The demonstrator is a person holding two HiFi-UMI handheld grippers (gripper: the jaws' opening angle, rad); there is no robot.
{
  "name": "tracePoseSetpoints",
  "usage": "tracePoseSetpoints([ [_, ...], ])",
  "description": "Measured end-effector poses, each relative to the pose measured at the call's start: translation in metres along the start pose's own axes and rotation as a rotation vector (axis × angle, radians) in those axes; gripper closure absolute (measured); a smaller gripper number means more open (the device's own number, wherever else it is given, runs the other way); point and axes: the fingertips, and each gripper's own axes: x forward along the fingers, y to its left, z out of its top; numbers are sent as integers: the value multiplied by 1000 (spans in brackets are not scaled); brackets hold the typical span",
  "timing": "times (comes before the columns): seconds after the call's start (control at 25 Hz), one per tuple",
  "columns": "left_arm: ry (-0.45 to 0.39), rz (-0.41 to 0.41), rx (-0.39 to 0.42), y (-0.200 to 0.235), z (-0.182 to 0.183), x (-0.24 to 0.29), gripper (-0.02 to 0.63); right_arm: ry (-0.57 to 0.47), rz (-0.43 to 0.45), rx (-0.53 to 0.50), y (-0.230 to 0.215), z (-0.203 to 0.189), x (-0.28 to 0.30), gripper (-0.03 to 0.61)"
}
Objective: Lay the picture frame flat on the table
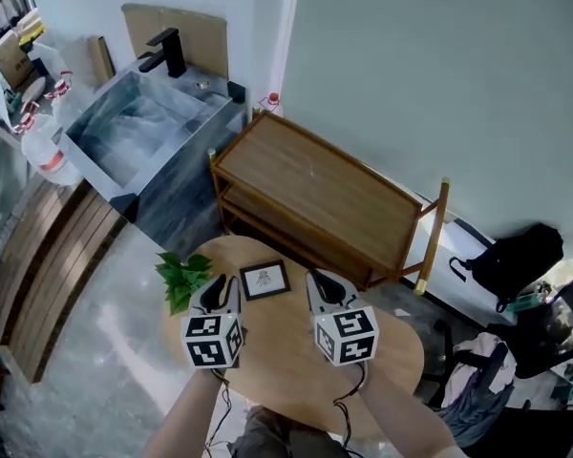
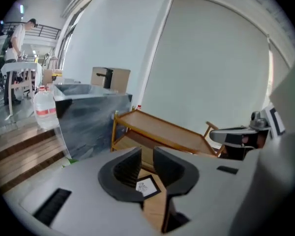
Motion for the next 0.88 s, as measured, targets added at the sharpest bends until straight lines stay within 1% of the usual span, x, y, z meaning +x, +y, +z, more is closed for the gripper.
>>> tracePoseSetpoints([
  [0.16,-72,9,84,-22,48,-50,552,-70,20,-15,8,52,-57,577],
  [0.32,-135,30,227,-48,84,-101,561,-159,20,-94,20,100,-116,577],
  [0.4,-167,27,249,-58,98,-126,563,-205,25,-127,28,120,-144,577],
  [0.6,-244,17,270,-82,126,-190,569,-277,51,-184,53,154,-211,577],
  [0.8,-351,-3,362,-111,154,-255,586,-352,83,-216,80,181,-274,577],
  [0.88,-388,-12,373,-124,160,-277,588,-380,92,-221,89,191,-298,577],
])
